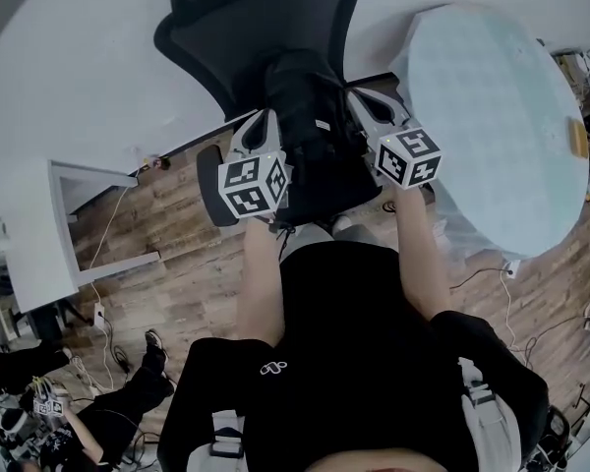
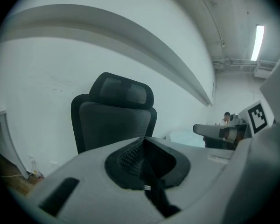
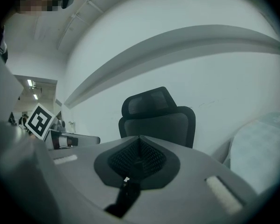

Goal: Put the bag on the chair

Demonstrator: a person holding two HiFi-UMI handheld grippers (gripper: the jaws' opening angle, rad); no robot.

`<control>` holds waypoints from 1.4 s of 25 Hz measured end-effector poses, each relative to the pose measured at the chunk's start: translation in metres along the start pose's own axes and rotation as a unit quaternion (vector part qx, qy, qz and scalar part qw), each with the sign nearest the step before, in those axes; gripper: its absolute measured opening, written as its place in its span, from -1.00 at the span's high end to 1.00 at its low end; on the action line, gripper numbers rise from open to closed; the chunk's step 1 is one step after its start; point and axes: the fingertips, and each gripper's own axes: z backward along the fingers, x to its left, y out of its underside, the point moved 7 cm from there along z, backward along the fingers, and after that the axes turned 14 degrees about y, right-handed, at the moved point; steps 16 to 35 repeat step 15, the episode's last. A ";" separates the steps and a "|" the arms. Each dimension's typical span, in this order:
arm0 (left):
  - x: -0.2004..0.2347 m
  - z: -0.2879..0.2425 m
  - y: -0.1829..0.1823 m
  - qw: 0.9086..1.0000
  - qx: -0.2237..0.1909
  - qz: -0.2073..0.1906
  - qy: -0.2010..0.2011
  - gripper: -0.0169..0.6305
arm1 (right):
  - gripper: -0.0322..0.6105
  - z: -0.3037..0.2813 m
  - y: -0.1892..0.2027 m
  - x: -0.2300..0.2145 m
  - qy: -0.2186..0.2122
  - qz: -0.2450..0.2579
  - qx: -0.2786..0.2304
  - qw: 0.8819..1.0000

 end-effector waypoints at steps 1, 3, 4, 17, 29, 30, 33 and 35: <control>0.001 -0.001 0.001 1.000 0.001 0.001 0.001 0.94 | 0.87 -0.001 0.001 0.000 0.000 0.001 0.002 1.000; 0.003 -0.002 0.001 1.000 -0.001 0.004 0.003 0.94 | 0.87 -0.001 0.000 0.000 0.001 0.005 0.002 1.000; 0.003 -0.003 0.001 1.000 -0.004 0.006 0.006 0.94 | 0.87 -0.001 0.000 0.000 0.002 0.007 0.003 1.000; 0.009 -0.030 0.001 0.999 -0.011 0.019 0.025 0.94 | 0.87 -0.014 0.001 -0.013 0.002 0.022 0.010 1.000; 0.009 -0.030 0.001 0.999 -0.011 0.019 0.025 0.94 | 0.87 -0.014 0.001 -0.013 0.002 0.022 0.010 1.000; 0.009 -0.030 0.001 0.999 -0.011 0.019 0.025 0.94 | 0.87 -0.014 0.001 -0.013 0.002 0.022 0.010 1.000; 0.009 -0.030 0.001 0.999 -0.011 0.019 0.025 0.94 | 0.87 -0.014 0.001 -0.013 0.002 0.022 0.010 1.000; 0.009 -0.030 0.001 0.999 -0.011 0.019 0.025 0.94 | 0.87 -0.014 0.001 -0.013 0.002 0.022 0.010 1.000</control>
